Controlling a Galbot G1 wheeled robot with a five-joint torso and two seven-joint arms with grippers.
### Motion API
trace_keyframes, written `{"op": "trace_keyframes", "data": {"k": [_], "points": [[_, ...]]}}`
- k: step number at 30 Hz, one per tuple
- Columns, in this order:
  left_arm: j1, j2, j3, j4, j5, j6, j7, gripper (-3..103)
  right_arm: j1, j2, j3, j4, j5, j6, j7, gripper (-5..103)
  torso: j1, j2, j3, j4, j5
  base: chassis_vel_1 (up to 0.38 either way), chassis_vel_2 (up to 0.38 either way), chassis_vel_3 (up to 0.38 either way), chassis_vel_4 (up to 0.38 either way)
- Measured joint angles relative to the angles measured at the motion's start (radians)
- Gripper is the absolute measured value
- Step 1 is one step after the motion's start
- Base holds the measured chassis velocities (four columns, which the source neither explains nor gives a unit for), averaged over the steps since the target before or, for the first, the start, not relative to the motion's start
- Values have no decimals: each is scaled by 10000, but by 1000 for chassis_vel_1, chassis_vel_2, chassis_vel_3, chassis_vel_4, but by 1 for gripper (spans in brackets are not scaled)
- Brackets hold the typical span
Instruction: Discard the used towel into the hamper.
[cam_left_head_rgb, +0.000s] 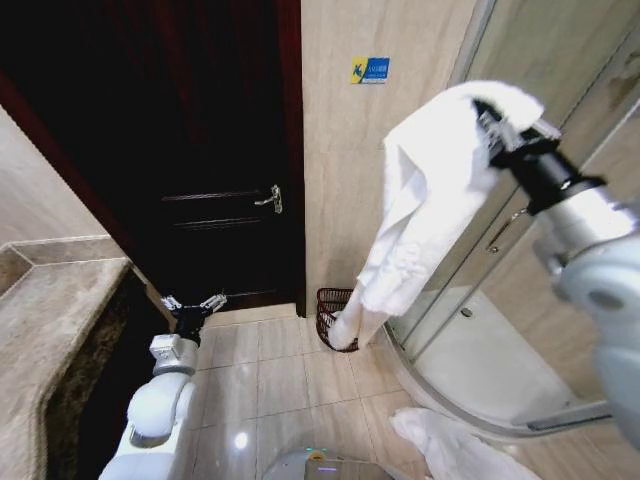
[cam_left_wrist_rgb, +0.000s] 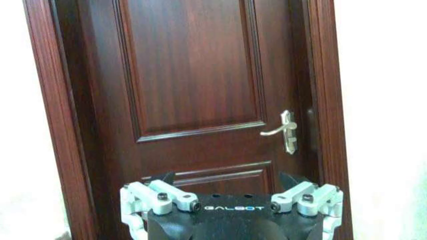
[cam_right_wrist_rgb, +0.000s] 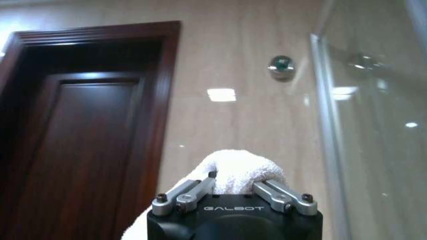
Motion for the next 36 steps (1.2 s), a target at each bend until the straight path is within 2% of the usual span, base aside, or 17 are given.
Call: {"op": "trace_keyframes", "data": {"k": [1,5,7,10,12,14,27,36], "points": [[0,0,0,0,0,0,0,100,0,0,0,0,0,0,0,5,0,0,0,0,0,0,0,0,0],[-1,1,0,0,0,0,1,100,2140,-99,-1227,-1232,119,-125,-141,5,0,-9,-3,1,-3,0,0,0,0],[-1,1,-1,0,0,0,-3,100,2649,-86,-1621,-1490,117,-134,-181,5,-2,-9,-6,2,-8,0,0,0,0],[0,0,1,0,0,0,2,100,3959,207,-2895,-2240,60,-157,-225,5,-7,-13,-8,2,0,0,0,0,0],[0,1,-2,0,0,0,0,100,4150,279,-3090,-2377,36,-164,-218,5,-7,-14,-8,3,1,0,0,0,0],[-1,1,1,-1,0,0,1,100,5089,832,-3965,-3268,-246,-180,-182,5,-7,-19,-8,3,0,0,0,0,0],[-1,0,0,0,0,0,0,100,6781,2548,-4929,-5855,-1544,-82,-89,5,-11,-26,-14,2,-3,0,0,0,0],[-1,0,-1,0,0,0,0,100,6523,3198,-5055,-6691,-2493,118,-332,5,-13,-28,-15,2,0,0,0,0,0]]}}
